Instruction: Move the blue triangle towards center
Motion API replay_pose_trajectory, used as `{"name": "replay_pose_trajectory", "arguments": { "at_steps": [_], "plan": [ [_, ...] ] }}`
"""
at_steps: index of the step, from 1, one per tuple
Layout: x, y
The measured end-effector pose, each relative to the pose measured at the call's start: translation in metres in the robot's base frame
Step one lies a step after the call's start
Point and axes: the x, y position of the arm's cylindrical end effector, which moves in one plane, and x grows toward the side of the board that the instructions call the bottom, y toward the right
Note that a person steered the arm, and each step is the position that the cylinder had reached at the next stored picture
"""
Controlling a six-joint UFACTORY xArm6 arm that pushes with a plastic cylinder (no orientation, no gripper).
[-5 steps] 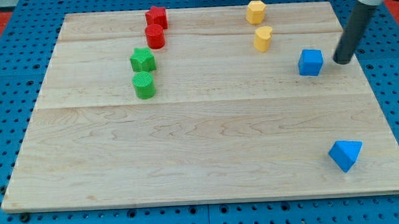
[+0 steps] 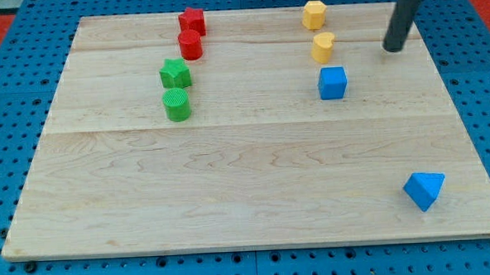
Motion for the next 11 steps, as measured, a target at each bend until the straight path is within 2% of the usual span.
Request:
{"name": "replay_pose_trajectory", "arguments": {
  "at_steps": [1,2,3,4,5,6,7,8,9,10,11],
  "plan": [
    [-0.002,-0.027],
    [0.032,0.046],
    [0.151,0.100],
    [0.243,0.118],
    [0.280,0.077],
    [0.307,0.065],
    [0.292,0.028],
    [0.247,0.017],
    [0.245,-0.009],
    [0.284,0.050],
    [0.316,0.027]
  ]
}}
